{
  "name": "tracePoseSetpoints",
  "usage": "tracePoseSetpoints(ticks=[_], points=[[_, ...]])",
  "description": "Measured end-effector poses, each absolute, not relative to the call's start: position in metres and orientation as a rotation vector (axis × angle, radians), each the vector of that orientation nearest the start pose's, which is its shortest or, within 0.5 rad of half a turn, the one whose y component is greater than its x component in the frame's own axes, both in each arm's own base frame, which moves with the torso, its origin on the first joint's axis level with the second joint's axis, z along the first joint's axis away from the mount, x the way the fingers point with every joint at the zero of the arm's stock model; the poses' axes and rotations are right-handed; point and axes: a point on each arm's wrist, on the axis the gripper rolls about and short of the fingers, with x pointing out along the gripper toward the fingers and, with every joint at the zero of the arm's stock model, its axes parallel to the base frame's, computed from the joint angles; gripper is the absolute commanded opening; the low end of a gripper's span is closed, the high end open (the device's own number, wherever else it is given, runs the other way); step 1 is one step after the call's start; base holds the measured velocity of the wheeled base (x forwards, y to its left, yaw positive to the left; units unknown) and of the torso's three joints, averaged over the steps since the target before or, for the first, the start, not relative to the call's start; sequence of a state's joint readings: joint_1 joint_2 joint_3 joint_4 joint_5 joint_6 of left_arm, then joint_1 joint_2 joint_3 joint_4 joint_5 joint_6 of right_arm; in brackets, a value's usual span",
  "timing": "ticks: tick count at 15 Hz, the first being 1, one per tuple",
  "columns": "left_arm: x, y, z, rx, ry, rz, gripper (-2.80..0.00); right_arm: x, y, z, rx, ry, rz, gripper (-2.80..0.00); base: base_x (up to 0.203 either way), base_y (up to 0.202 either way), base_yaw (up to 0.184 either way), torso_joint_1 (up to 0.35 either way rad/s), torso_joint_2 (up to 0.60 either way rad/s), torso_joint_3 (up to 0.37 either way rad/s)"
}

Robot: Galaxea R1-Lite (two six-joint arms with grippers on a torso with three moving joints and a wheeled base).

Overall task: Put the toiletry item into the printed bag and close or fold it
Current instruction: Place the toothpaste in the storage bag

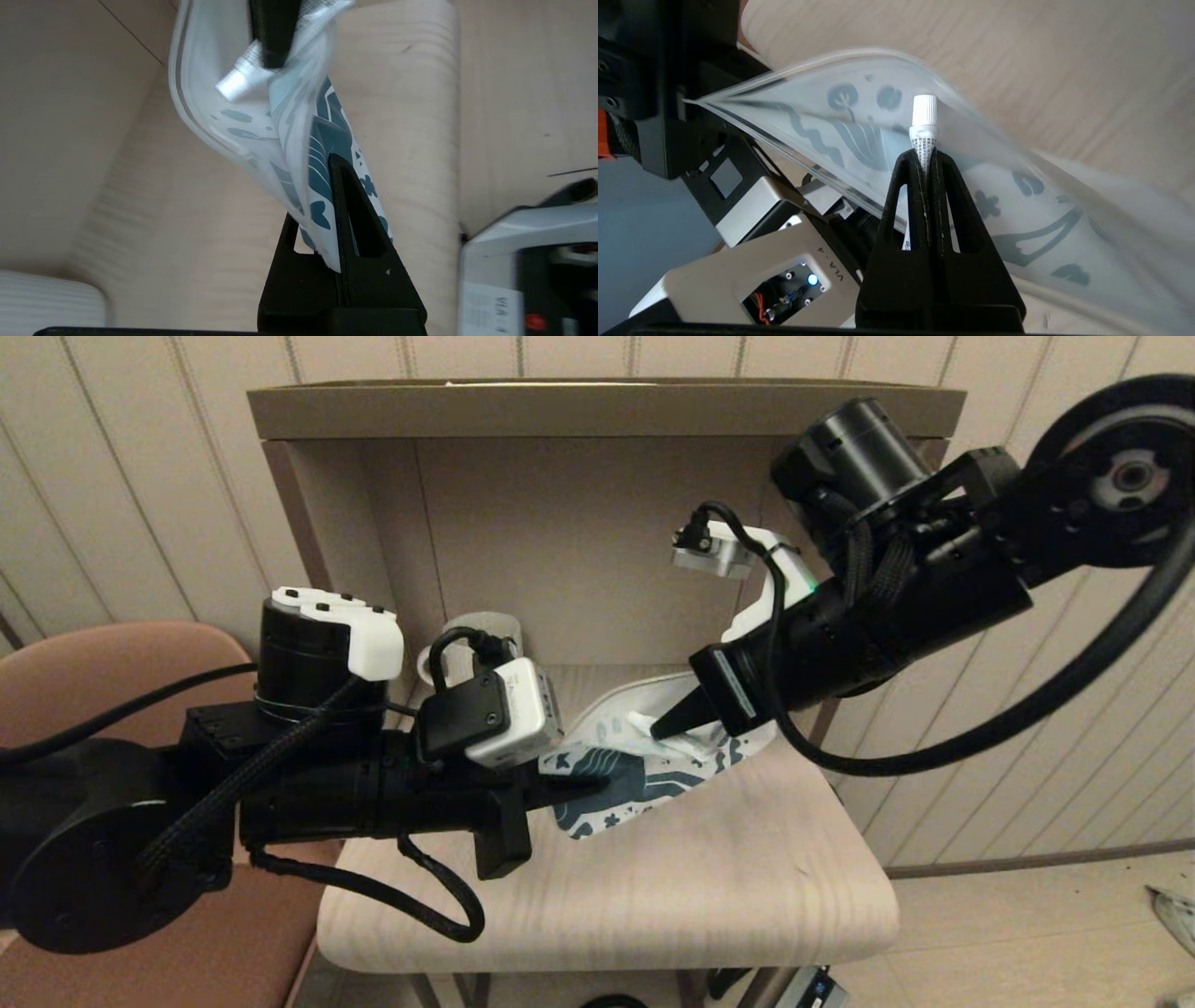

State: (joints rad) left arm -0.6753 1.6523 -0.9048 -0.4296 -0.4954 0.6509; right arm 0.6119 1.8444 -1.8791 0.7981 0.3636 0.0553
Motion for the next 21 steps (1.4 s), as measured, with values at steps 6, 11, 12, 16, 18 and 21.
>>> tracePoseSetpoints(ticks=[6,11,12,16,18,21], points=[[0.229,-0.202,0.198,0.747,-0.103,-1.185,-2.80,0.256,0.189,0.309,-0.044,0.790,0.905,-2.80,0.000,0.000,0.000,0.000,0.00,0.000],[0.222,-0.214,0.202,0.804,-0.177,-1.159,-2.80,0.248,0.182,0.311,-0.059,0.833,0.896,-2.80,0.000,0.000,0.000,0.000,0.00,0.000],[0.222,-0.216,0.205,0.798,-0.211,-1.149,-2.80,0.247,0.182,0.310,-0.068,0.843,0.897,-2.80,0.000,0.000,0.000,0.000,0.00,0.000],[0.219,-0.219,0.203,0.792,-0.217,-1.164,-2.80,0.254,0.173,0.308,-0.134,0.817,0.899,-2.80,0.000,0.000,0.000,0.000,0.00,0.000],[0.219,-0.220,0.201,0.790,-0.210,-1.173,-2.80,0.257,0.167,0.311,-0.185,0.774,0.907,-2.80,0.000,0.000,0.000,0.000,0.00,0.000],[0.219,-0.221,0.199,0.791,-0.202,-1.182,-2.80,0.261,0.156,0.313,-0.307,0.699,0.930,-2.80,0.000,0.000,0.000,0.000,0.00,0.000]])
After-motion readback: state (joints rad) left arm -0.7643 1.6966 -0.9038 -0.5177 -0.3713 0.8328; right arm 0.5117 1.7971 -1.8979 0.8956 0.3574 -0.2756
